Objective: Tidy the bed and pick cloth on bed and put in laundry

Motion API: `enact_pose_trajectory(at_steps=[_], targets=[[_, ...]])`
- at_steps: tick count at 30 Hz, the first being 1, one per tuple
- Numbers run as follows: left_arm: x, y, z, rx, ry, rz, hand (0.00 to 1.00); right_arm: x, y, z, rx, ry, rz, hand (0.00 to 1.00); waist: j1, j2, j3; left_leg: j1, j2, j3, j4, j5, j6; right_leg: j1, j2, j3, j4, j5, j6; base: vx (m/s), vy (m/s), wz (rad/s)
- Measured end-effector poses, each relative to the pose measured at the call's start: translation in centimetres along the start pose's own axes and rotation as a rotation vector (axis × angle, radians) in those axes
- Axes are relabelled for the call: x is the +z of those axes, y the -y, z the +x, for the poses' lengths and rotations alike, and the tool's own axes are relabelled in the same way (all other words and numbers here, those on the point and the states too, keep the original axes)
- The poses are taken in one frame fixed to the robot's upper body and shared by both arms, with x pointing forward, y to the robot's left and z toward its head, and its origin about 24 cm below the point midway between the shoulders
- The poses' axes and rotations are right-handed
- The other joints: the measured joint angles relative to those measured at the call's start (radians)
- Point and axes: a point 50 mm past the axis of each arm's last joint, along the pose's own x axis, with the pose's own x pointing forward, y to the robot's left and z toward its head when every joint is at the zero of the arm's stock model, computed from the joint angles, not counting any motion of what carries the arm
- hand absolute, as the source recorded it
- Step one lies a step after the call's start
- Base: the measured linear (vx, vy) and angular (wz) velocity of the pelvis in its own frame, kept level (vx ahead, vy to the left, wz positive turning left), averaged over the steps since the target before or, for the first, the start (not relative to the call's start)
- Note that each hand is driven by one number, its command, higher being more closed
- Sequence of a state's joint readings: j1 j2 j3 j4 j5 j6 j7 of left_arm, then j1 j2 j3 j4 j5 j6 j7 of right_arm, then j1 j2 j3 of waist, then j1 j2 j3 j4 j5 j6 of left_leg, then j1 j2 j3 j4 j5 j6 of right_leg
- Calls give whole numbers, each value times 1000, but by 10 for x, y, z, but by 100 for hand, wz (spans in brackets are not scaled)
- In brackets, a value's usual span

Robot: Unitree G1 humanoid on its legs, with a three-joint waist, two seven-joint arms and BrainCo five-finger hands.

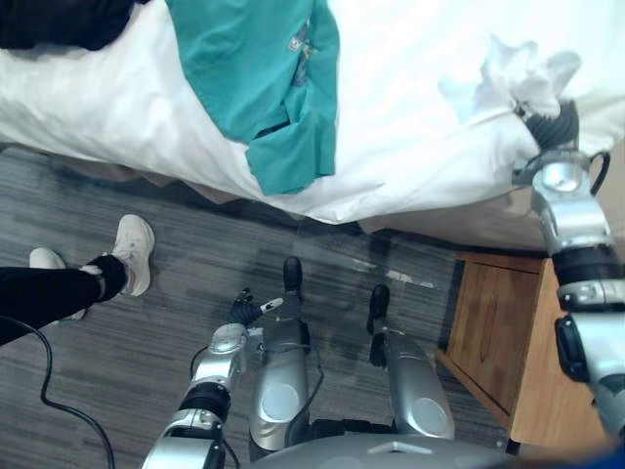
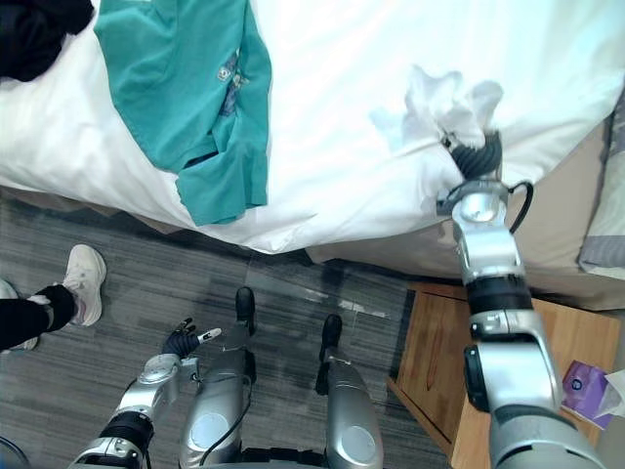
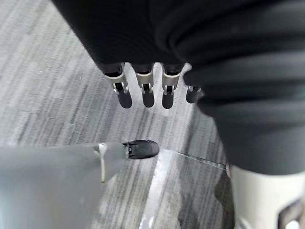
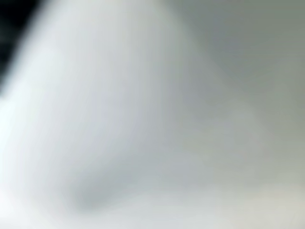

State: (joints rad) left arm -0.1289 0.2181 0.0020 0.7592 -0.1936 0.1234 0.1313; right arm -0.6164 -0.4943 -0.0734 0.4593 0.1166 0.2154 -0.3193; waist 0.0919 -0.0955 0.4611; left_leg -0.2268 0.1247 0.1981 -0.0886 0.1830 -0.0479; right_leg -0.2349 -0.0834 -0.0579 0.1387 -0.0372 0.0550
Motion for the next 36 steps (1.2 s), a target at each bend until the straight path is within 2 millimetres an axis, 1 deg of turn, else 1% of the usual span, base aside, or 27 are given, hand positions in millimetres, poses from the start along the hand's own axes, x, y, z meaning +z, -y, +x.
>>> enact_pose_trajectory(at_steps=[1,2,3,4,5,7,8,9,11,12,13,15,16,18,19,20,21,22,24,26,27,28,29,32,34,35,36], targets=[[-4,-2,-1,4,-10,7,0,-9,-1,-5,0,-20,9,0,-4,-8,-7,13,-1,7,-5,-1,0,8,0,6,-2,0,0,67,-3,-34],[-11,-6,-3,14,-29,21,0,-27,-2,-13,-3,-63,36,0,-10,-24,-25,31,-2,21,-7,-9,-1,21,0,19,-9,1,1,59,-3,-21],[-15,-8,-4,19,-39,27,0,-37,-2,-18,-8,-91,50,0,-20,-30,-35,37,-2,23,-7,-14,-1,30,0,21,-17,2,4,67,-2,-28],[-24,-12,-7,28,-63,34,0,-62,-3,-32,-23,-160,74,0,-31,-48,-64,48,-3,39,-7,-21,-1,38,0,38,-28,5,7,63,-6,-25],[-28,-13,-8,31,-76,38,0,-76,-1,-41,-33,-200,92,0,-35,-54,-80,55,-4,47,-7,-21,-2,40,0,48,-31,6,10,68,-8,-23],[-34,-13,-9,32,-92,44,0,-104,6,-61,-80,-280,121,0,-49,-55,-92,84,-8,55,-7,-28,-2,69,-4,53,-36,5,12,63,-6,-15],[-36,-14,-10,33,-96,44,0,-111,8,-66,-94,-299,129,0,-50,-56,-96,94,-8,61,-7,-30,-3,74,-4,59,-36,5,13,61,-7,-26],[-42,-14,-12,33,-113,44,0,-127,13,-80,-117,-337,137,0,-54,-52,-117,108,-8,73,-7,-37,-4,82,-4,72,-36,3,16,45,-11,-20],[-51,-14,-15,34,-134,51,0,-137,16,-90,-132,-356,154,0,-69,-45,-146,116,-9,78,-8,-41,-4,89,-5,75,-39,1,18,53,-16,-13],[-60,-16,-17,37,-162,61,0,-144,15,-97,-140,-381,168,0,-75,-43,-163,133,-8,86,-8,-46,-7,106,-4,83,-50,-1,21,60,-17,-17],[-65,-16,-19,35,-178,63,0,-149,15,-102,-142,-403,174,0,-75,-41,-168,146,-8,93,-8,-51,-7,117,-4,88,-55,-2,22,68,-20,-26],[-86,-16,-27,28,-240,58,0,-181,19,-131,-170,-542,161,0,-79,-35,-199,180,-9,113,-13,-67,-9,145,-5,105,-67,-5,28,62,-13,-26],[-88,-16,-28,29,-244,51,0,-191,20,-141,-180,-593,154,0,-81,-34,-208,184,-10,117,-14,-70,-9,148,-6,106,-69,-6,29,54,-7,-20],[-97,-20,-32,34,-266,60,0,-231,26,-185,-200,-805,131,0,-89,-26,-231,204,-12,125,-15,-77,-12,168,-7,115,-77,-9,34,56,-8,-11],[-99,-20,-32,35,-274,61,0,-238,25,-195,-202,-848,130,0,-95,-24,-232,212,-12,125,-15,-79,-13,178,-8,115,-82,-10,34,68,-7,-5],[-105,-22,-34,35,-297,65,0,-253,25,-220,-210,-950,137,0,-106,-19,-244,223,-12,128,-16,-89,-18,191,-9,116,-90,-10,34,59,-1,-15],[-109,-24,-36,35,-308,58,0,-267,27,-244,-228,-1051,137,0,-107,-15,-253,236,-12,139,-16,-94,-19,198,-8,124,-92,-11,36,48,0,-20],[-110,-24,-36,35,-313,52,0,-272,28,-256,-241,-1098,141,0,-107,-13,-254,247,-12,144,-16,-96,-18,207,-9,127,-93,-11,37,45,1,-24],[-115,-26,-38,28,-326,68,0,-289,34,-297,-306,-1258,181,0,-110,-4,-259,273,-14,151,-17,-110,-25,230,-11,131,-98,-15,41,46,2,-13],[-120,-28,-41,24,-340,56,0,-294,38,-317,-353,-1326,204,0,-111,-2,-263,292,-17,152,-17,-116,-25,253,-16,131,-104,-18,45,45,10,-2],[-123,-29,-43,29,-352,46,0,-295,41,-323,-368,-1336,206,0,-111,-1,-265,302,-20,153,-17,-119,-24,263,-20,131,-104,-21,49,54,25,-3],[-129,-31,-45,40,-378,35,0,-296,47,-328,-393,-1324,214,100,-110,0,-265,317,-25,157,-17,-123,-20,282,-26,132,-105,-25,55,38,20,-4],[-130,-32,-46,42,-383,32,0,-296,49,-328,-399,-1319,217,100,-110,-1,-266,319,-26,158,-17,-124,-20,284,-27,133,-105,-26,56,16,27,-9],[-137,-36,-51,50,-408,43,0,-294,51,-319,-415,-1241,242,100,-100,-16,-282,336,-35,166,-18,-137,-20,297,-35,140,-104,-36,73,19,22,-6],[-141,-40,-53,50,-429,50,0,-287,45,-295,-367,-1131,293,100,-96,-32,-291,341,-42,167,-18,-145,-17,299,-43,146,-103,-49,101,0,0,0],[-142,-42,-54,52,-440,54,0,-284,42,-287,-341,-1092,311,100,-95,-39,-294,340,-45,168,-17,-148,-15,298,-46,151,-103,-50,104,27,20,-5],[-143,-45,-55,56,-452,62,0,-275,34,-269,-282,-1006,356,100,-91,-50,-294,338,-47,172,-17,-154,-7,295,-52,154,-103,-55,126,26,16,-5]])
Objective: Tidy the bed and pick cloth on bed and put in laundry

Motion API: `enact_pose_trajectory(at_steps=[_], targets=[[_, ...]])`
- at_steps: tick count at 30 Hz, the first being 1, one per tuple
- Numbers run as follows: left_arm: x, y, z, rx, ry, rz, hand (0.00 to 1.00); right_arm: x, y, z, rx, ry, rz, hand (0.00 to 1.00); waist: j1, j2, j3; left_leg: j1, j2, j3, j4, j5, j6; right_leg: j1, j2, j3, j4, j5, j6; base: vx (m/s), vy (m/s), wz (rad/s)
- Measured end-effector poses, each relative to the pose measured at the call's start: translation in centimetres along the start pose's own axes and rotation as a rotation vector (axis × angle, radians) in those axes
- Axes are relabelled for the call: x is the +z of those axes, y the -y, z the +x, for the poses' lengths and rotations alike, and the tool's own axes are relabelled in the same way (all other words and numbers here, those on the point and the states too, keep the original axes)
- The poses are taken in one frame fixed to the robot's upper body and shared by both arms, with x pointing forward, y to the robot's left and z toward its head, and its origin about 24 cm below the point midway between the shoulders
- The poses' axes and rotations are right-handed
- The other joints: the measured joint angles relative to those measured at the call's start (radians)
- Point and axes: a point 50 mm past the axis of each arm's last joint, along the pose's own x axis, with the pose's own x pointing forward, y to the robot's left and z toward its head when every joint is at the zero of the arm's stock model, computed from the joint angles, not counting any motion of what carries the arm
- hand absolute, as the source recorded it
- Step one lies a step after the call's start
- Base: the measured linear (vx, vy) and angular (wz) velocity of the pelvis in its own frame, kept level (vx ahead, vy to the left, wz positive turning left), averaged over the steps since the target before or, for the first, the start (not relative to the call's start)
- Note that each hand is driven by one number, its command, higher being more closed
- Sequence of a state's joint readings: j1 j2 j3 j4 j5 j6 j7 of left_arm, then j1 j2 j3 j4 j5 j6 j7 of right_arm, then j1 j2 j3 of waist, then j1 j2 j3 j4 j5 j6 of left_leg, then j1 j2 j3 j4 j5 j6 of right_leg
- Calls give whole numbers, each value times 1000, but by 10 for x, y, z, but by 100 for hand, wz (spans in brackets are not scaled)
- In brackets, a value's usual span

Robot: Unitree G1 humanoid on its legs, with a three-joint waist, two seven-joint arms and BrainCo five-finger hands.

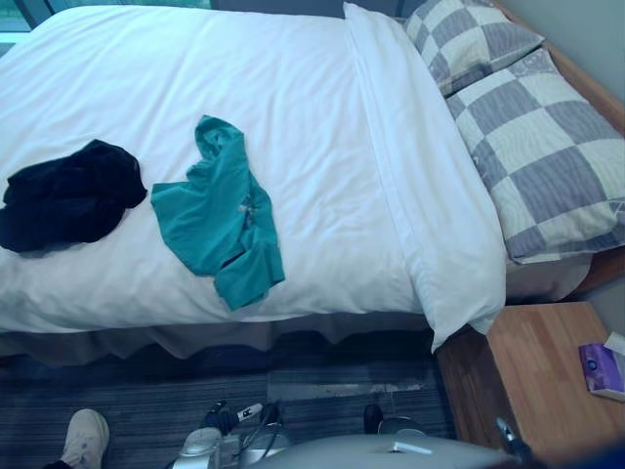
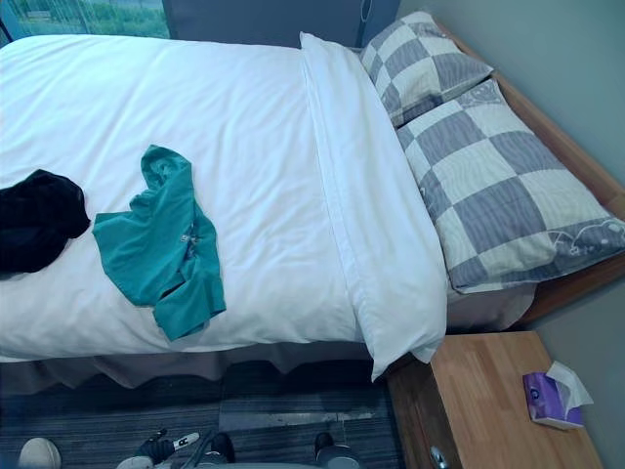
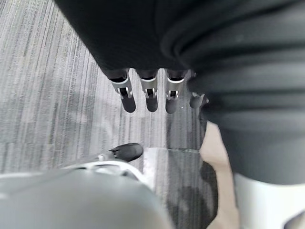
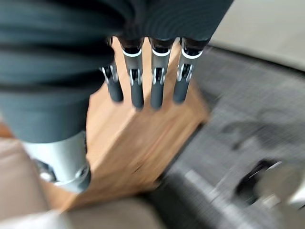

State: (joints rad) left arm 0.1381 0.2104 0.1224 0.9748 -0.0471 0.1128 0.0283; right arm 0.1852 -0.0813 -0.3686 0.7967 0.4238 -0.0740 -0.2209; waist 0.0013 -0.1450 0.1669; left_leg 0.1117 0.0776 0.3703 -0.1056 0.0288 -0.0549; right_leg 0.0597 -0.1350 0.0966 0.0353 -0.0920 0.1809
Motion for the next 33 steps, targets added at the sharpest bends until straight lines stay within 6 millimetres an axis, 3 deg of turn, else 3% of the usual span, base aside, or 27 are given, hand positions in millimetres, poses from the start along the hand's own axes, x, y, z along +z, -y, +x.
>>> enact_pose_trajectory(at_steps=[1,3,5,6,7,9,10,11,12,13,14,16,19,22,25,27,33], targets=[[0,-1,0,2,-4,7,0,8,-9,0,46,34,6,100,2,-5,1,-3,-1,0,0,-2,3,-2,-3,1,0,-3,18,33,20,-2],[6,-9,0,26,-4,22,0,47,-52,-7,253,170,90,100,12,-36,10,-36,-13,1,5,-9,15,-31,-17,11,0,-8,69,55,33,5],[14,-18,1,52,7,56,0,78,-83,-16,394,269,178,100,19,-66,27,-80,-24,-2,41,-26,28,-56,-33,21,4,6,82,56,41,18],[23,-20,1,63,24,63,0,101,-99,-23,472,336,246,100,21,-72,58,-117,-11,-16,105,-68,35,-61,-32,25,12,54,65,49,57,29],[26,-19,1,70,29,68,0,114,-106,-27,513,374,282,100,21,-61,69,-139,5,-26,144,-88,38,-67,-19,29,16,87,63,63,84,20],[40,-13,0,69,80,55,0,163,-129,-47,666,522,390,100,33,-1,111,-217,70,-48,262,-137,41,-114,40,28,46,201,51,70,124,9],[44,-13,0,71,88,44,0,180,-136,-54,714,565,421,100,35,4,117,-240,74,-52,299,-147,47,-135,43,29,62,209,43,89,116,5],[47,-13,0,79,95,40,0,190,-140,-58,742,588,440,100,37,4,123,-255,74,-52,314,-149,49,-150,41,29,75,209,43,102,106,12],[60,-8,0,81,126,16,0,221,-148,-72,809,659,505,100,41,20,160,-286,77,-54,358,-155,59,-186,38,31,119,199,34,88,87,9],[65,-4,-1,72,143,4,0,234,-152,-78,839,691,531,100,42,32,183,-293,80,-55,372,-160,66,-202,42,40,138,178,14,33,89,18],[79,0,-2,64,183,-12,0,262,-155,-94,899,766,593,100,43,35,215,-314,78,-56,396,-167,78,-215,59,64,139,137,-26,-44,71,17],[98,7,-3,57,236,-37,0,310,-152,-126,994,916,673,100,45,48,264,-369,60,-54,442,-182,87,-255,63,49,140,120,-70,-64,54,13],[113,20,-5,23,279,-59,0,361,-143,-168,1120,1072,787,100,37,92,298,-466,63,-59,491,-187,86,-308,60,53,114,117,-74,-50,18,0],[118,33,-6,2,315,-58,0,384,-113,-181,1134,1161,966,100,32,118,313,-547,78,-76,527,-192,80,-376,71,50,131,98,-74,-87,-14,5],[125,34,-8,3,344,-69,0,388,-91,-197,1174,1246,1096,100,31,124,317,-610,82,-73,567,-204,80,-442,68,40,184,44,-72,-115,-38,2],[132,39,-10,2,374,-96,0,385,-72,-212,1221,1331,1171,100,27,158,336,-673,106,-76,626,-227,82,-509,79,29,253,6,-77,-183,-49,-5],[153,40,-15,10,445,-136,0,372,-63,-207,1232,1310,1197,100,14,182,349,-799,113,-55,678,-224,84,-704,81,58,418,-34,-76,-103,-22,-7]])
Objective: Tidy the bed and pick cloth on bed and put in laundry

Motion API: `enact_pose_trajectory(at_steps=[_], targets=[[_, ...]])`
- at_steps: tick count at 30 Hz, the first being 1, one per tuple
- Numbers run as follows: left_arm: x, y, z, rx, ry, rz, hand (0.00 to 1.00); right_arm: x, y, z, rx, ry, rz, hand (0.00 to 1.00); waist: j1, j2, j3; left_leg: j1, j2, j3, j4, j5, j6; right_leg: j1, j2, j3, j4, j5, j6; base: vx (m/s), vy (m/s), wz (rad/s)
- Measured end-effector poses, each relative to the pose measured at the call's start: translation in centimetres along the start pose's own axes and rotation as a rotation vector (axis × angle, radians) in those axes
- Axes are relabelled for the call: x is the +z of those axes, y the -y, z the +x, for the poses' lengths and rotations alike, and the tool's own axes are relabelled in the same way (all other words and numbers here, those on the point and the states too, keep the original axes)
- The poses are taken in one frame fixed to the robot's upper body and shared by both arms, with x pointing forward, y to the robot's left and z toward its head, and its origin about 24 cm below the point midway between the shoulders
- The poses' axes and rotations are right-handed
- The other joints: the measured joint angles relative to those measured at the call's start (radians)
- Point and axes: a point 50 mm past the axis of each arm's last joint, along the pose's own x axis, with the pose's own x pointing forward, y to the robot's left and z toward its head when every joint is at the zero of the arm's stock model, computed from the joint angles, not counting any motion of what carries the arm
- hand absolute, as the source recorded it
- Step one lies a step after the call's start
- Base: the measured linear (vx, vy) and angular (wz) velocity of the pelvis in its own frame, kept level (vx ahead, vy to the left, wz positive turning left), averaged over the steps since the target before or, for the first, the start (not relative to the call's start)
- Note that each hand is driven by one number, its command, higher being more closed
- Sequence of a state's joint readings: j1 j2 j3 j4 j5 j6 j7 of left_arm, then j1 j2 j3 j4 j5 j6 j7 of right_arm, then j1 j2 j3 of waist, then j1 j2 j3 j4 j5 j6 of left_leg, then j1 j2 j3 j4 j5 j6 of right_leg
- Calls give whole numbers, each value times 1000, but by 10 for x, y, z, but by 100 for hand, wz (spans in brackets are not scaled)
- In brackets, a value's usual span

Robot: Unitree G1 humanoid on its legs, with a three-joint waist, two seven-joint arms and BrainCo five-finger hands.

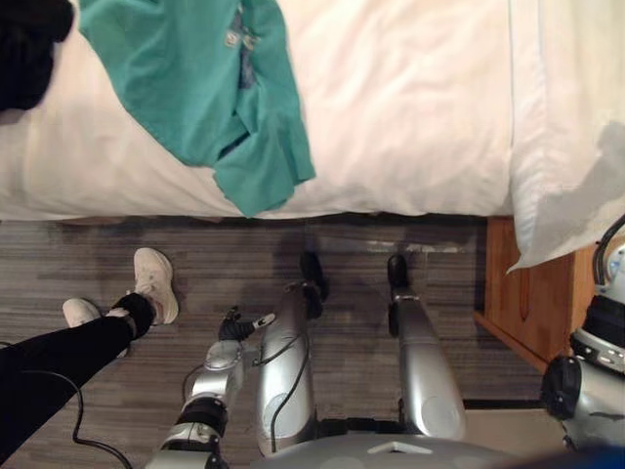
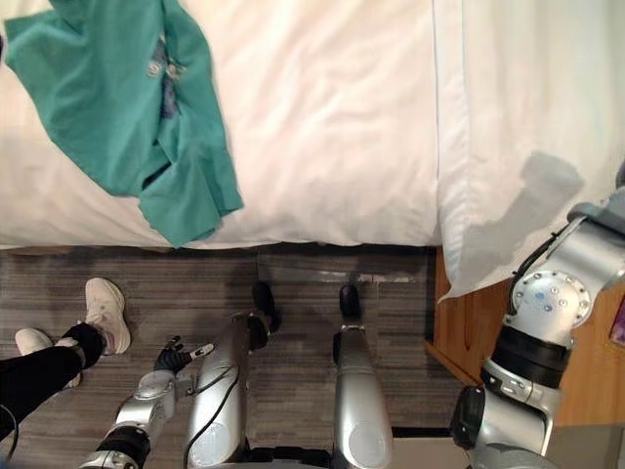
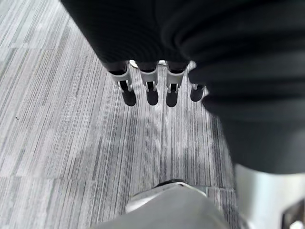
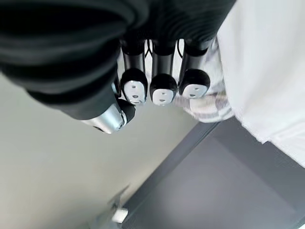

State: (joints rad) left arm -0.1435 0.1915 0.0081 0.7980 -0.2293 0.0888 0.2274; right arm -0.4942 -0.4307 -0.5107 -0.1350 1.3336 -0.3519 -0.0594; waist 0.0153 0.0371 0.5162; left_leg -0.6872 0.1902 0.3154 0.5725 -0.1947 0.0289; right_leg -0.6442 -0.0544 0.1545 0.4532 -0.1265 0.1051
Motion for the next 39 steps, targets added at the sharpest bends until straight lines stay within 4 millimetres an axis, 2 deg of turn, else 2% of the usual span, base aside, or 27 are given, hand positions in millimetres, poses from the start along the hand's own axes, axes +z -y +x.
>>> enact_pose_trajectory(at_steps=[2,4,6,9,12,16,18,20,21,22,24,26,27,28,30,33,35,39], targets=[[6,3,1,-9,25,-10,0,-3,1,-1,4,-23,1,100,-1,17,9,-42,0,1,15,3,4,-56,-1,3,38,-7,0,-68,-29,3],[8,9,-3,-32,42,-95,0,-14,3,-6,30,-71,18,100,3,51,19,-121,-5,5,41,14,15,-161,-7,5,118,-30,0,-64,-54,13],[7,5,-3,-4,39,-123,0,-21,1,-5,65,-96,27,100,2,54,21,-169,-6,1,66,15,14,-224,-10,3,174,-50,-2,-30,-56,18],[8,-2,1,57,17,-150,0,-23,-11,3,154,-70,62,100,-3,48,26,-260,6,-26,136,13,12,-310,0,-11,251,-70,-3,-32,-59,20],[23,-3,5,78,41,-208,0,-25,-23,12,234,-48,136,100,-4,36,32,-355,20,-57,243,-9,11,-402,0,-32,380,-113,-10,-57,-44,20],[34,-5,8,104,63,-260,0,-26,-25,14,292,-30,227,100,-5,19,41,-436,31,-65,307,-33,11,-487,0,-33,459,-146,-17,-113,-52,12],[33,-9,8,126,52,-302,0,-30,-15,2,294,-31,262,100,-11,8,45,-447,43,-48,301,-28,4,-502,-1,-34,454,-136,-21,-56,-23,5],[33,-10,8,132,51,-307,0,-34,3,-17,248,-51,272,100,-10,6,44,-444,47,-47,300,-27,3,-496,0,-37,450,-132,-21,-7,-3,-3],[33,-11,8,139,48,-313,0,-41,25,-41,162,-91,271,100,-10,4,44,-438,52,-46,296,-24,2,-487,2,-41,433,-118,-22,-2,-2,-9],[32,-11,8,141,47,-314,0,-45,35,-53,115,-115,268,100,-11,3,45,-434,52,-44,291,-22,2,-483,2,-41,425,-112,-23,9,6,-14],[29,-14,8,156,41,-325,0,-61,79,-114,-141,-237,251,100,-13,2,45,-397,58,-25,282,-17,3,-452,3,-31,411,-105,-27,45,10,-17],[26,-17,7,168,39,-335,0,-67,97,-153,-269,-307,242,100,-18,3,45,-367,63,-18,283,-22,8,-421,9,-25,399,-102,-21,67,8,-25],[25,-20,7,181,46,-346,0,-67,106,-181,-336,-358,227,0,-21,3,45,-336,72,-12,284,-31,9,-389,15,-20,388,-100,-17,85,6,-34],[24,-23,7,190,56,-358,0,-63,112,-201,-367,-399,200,0,-25,3,44,-300,75,-2,283,-38,14,-356,17,-15,378,-100,-16,73,3,-28],[25,-23,6,185,74,-378,0,-56,120,-221,-388,-453,155,0,-32,4,43,-245,81,8,280,-56,9,-299,20,-8,360,-101,-15,53,5,-24],[29,-4,3,109,106,-422,0,-54,126,-240,-384,-548,96,0,-54,-2,39,-145,87,31,251,-68,15,-197,23,1,298,-94,-22,44,18,-25],[30,5,2,70,113,-431,0,-55,126,-252,-383,-629,58,0,-55,-8,34,-77,90,47,221,-72,14,-128,24,6,245,-75,-24,61,36,-34],[19,17,-2,16,92,-437,0,-51,132,-291,-445,-841,-73,0,-56,-44,-6,69,86,93,140,-70,6,11,18,21,130,-40,-18,102,35,-27]])
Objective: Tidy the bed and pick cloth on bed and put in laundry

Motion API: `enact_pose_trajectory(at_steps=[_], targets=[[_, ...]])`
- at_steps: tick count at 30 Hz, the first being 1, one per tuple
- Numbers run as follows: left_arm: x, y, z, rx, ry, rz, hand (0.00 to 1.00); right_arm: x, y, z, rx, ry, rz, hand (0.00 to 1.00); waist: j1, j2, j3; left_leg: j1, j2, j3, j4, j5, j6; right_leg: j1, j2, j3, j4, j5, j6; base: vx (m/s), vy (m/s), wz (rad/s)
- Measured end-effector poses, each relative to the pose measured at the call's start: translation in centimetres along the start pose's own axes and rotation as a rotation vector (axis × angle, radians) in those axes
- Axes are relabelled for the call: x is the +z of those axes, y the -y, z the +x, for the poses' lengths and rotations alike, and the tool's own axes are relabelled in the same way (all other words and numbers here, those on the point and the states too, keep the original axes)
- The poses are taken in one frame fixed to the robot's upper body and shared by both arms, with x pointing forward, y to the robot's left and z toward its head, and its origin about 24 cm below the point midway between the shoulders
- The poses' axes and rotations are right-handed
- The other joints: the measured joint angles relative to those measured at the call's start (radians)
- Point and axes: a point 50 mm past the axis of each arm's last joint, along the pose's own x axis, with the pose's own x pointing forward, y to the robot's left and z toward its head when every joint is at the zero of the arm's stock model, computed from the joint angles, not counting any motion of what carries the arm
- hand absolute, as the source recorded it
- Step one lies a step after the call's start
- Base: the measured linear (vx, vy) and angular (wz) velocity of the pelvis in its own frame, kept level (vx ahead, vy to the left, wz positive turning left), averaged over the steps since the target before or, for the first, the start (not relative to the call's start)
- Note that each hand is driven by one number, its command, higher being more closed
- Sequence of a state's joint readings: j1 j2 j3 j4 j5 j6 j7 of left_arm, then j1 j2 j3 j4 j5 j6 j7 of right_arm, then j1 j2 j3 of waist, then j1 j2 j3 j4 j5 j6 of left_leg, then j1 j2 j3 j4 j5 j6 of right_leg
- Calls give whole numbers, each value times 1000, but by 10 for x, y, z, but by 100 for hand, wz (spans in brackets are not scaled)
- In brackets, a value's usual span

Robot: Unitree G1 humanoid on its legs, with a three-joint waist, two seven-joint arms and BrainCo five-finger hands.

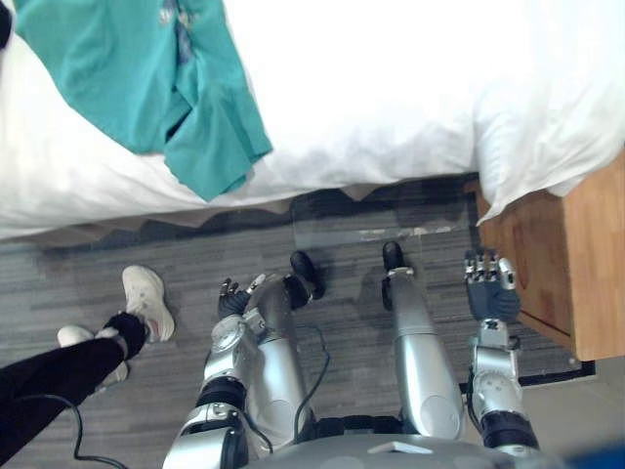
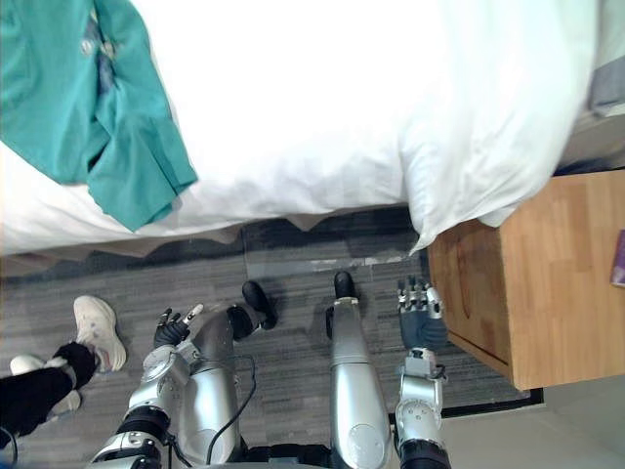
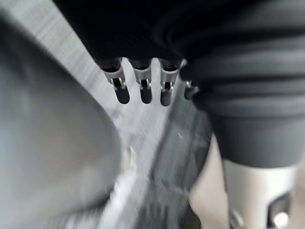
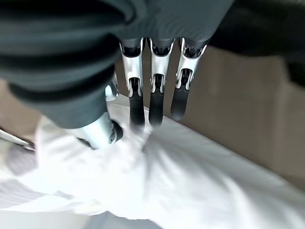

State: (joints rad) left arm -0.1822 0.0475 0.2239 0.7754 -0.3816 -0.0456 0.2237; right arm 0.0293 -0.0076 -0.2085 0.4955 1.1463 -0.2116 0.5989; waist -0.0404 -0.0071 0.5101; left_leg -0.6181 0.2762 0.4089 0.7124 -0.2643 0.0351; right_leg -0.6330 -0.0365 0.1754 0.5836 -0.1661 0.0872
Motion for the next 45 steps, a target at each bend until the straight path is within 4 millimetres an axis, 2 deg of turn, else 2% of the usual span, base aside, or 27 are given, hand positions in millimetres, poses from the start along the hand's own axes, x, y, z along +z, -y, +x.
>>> enact_pose_trajectory(at_steps=[4,6,8,9,10,12,16,20,21,25,29,31,34,35,36,39,40,42,43,45], targets=[[-29,-5,-9,-14,-88,22,0,-17,22,-27,-184,-164,-173,0,2,-21,-71,138,-23,28,-102,11,-19,139,-17,1,-119,24,3,196,22,-11],[-54,-16,-19,6,-170,34,0,-27,36,-51,-299,-301,-334,0,5,-31,-147,237,-44,52,-184,20,-33,236,-33,-3,-202,33,3,217,-6,-5],[-70,-24,-26,1,-229,68,0,-34,47,-68,-368,-409,-461,0,6,-32,-205,295,-58,64,-243,32,-37,301,-47,-23,-267,41,-1,256,-6,3],[-77,-27,-29,-6,-252,91,0,-39,53,-78,-411,-466,-504,0,8,-35,-232,334,-69,73,-281,42,-42,337,-56,-31,-299,53,10,255,-12,3],[-80,-28,-31,-6,-265,103,0,-40,56,-83,-431,-492,-523,0,11,-34,-246,349,-73,75,-299,51,-38,354,-60,-38,-316,58,13,230,-27,5],[-90,-33,-35,-20,-305,133,0,-44,64,-99,-482,-582,-614,0,18,-34,-287,413,-94,77,-379,76,-55,417,-74,-62,-381,75,20,215,-42,8],[-100,-37,-40,-54,-344,200,0,-49,74,-118,-515,-709,-719,0,27,-36,-321,503,-117,76,-489,121,-81,489,-78,-111,-433,84,21,157,-71,8],[-109,-43,-45,-73,-377,275,0,-47,79,-124,-528,-761,-755,0,28,-32,-342,608,-131,76,-617,182,-104,552,-69,-157,-442,85,22,97,-72,10],[-109,-44,-45,-73,-380,284,0,-47,79,-125,-529,-769,-760,0,28,-31,-346,618,-132,76,-630,186,-105,558,-68,-171,-442,84,21,31,-46,10],[-110,-47,-46,-68,-384,295,0,-47,84,-123,-546,-834,-767,0,26,-32,-351,647,-135,74,-646,190,-106,563,-71,-221,-396,54,-23,-15,-27,3],[-110,-52,-46,-63,-395,346,0,-48,87,-119,-556,-885,-758,0,24,-26,-347,651,-140,79,-638,188,-106,562,-72,-223,-402,39,-28,-58,-36,-15],[-110,-55,-46,-39,-399,348,0,-48,87,-116,-550,-895,-753,0,5,-18,-341,648,-139,80,-609,165,-113,560,-68,-222,-400,33,-32,-72,-20,-5],[-112,-55,-47,-11,-407,291,0,-44,88,-112,-533,-893,-757,0,4,12,-327,609,-88,70,-450,72,-120,569,-62,-216,-367,0,-30,-13,21,-9],[-113,-55,-47,-6,-409,288,0,-41,88,-111,-534,-890,-766,0,3,26,-328,600,-70,68,-411,58,-111,568,-61,-217,-348,-4,-29,32,50,-4],[-113,-57,-48,4,-408,284,0,-40,88,-110,-536,-887,-768,0,3,29,-324,600,-64,72,-389,43,-109,563,-65,-215,-320,-20,-24,54,40,-2],[-116,-67,-52,26,-411,283,0,-40,89,-111,-541,-888,-768,0,5,19,-330,600,-74,83,-387,44,-109,528,-79,-201,-265,-53,-21,68,16,-6],[-119,-76,-56,42,-426,290,0,-39,90,-112,-551,-883,-762,0,3,11,-334,597,-87,68,-378,64,-105,521,-91,-187,-249,-68,-20,102,-30,-9],[-119,-80,-57,51,-424,273,0,-35,92,-114,-568,-874,-755,0,0,8,-337,586,-97,36,-350,76,-105,533,-109,-182,-252,-73,-19,112,-6,1],[-119,-83,-57,66,-419,240,0,-30,95,-120,-596,-878,-754,0,2,3,-339,541,-87,-30,-271,57,-107,544,-132,-173,-254,-76,-16,129,53,-1],[-121,-83,-59,62,-419,232,0,-18,103,-127,-642,-889,-772,0,-1,12,-342,519,-50,-117,-250,45,-110,553,-162,-154,-251,-81,-4,127,132,-17]])
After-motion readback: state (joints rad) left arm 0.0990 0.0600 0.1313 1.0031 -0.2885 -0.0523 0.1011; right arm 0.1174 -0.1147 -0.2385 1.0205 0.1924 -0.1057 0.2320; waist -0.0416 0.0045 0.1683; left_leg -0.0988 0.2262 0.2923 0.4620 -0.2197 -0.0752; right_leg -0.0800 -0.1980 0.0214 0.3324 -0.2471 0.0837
